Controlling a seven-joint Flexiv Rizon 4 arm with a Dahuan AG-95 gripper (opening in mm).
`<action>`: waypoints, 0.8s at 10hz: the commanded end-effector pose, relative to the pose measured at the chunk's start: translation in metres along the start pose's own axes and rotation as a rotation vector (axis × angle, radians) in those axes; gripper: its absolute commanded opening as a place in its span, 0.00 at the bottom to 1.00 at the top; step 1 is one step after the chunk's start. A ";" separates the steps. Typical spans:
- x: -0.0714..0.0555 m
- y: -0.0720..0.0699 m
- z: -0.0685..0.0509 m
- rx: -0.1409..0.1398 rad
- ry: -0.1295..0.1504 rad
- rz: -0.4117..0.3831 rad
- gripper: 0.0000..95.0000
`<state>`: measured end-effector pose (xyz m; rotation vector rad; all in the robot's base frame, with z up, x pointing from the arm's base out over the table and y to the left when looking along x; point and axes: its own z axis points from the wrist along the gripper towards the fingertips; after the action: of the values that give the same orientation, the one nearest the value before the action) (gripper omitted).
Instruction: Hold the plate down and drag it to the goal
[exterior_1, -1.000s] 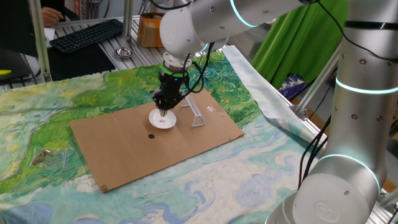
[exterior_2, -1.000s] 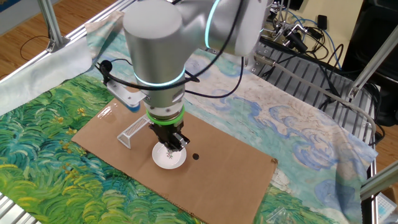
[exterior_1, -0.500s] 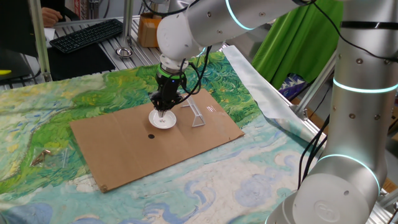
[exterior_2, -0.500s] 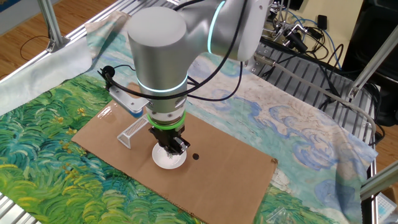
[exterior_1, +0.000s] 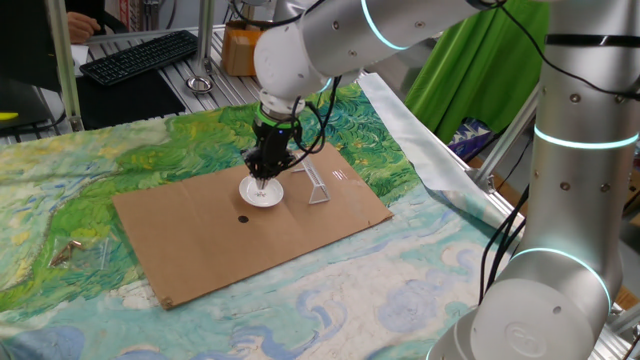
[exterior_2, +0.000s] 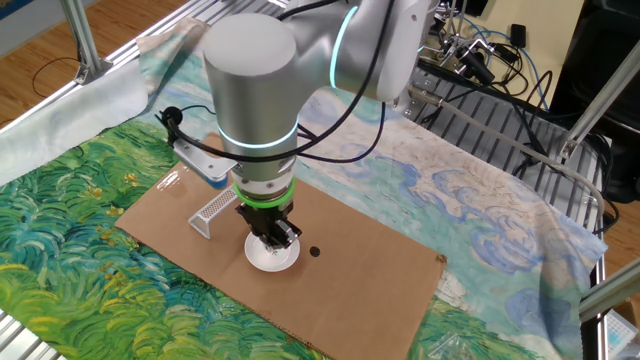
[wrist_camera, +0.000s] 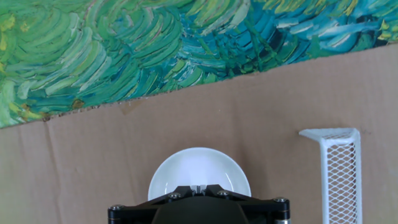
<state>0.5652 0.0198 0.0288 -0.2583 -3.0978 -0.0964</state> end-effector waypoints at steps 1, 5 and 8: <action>0.001 0.000 0.001 -0.002 0.001 -0.007 0.00; 0.002 0.000 0.004 0.002 -0.002 -0.017 0.00; 0.002 0.000 0.007 0.009 -0.008 -0.022 0.00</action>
<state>0.5638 0.0210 0.0210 -0.2247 -3.1094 -0.0813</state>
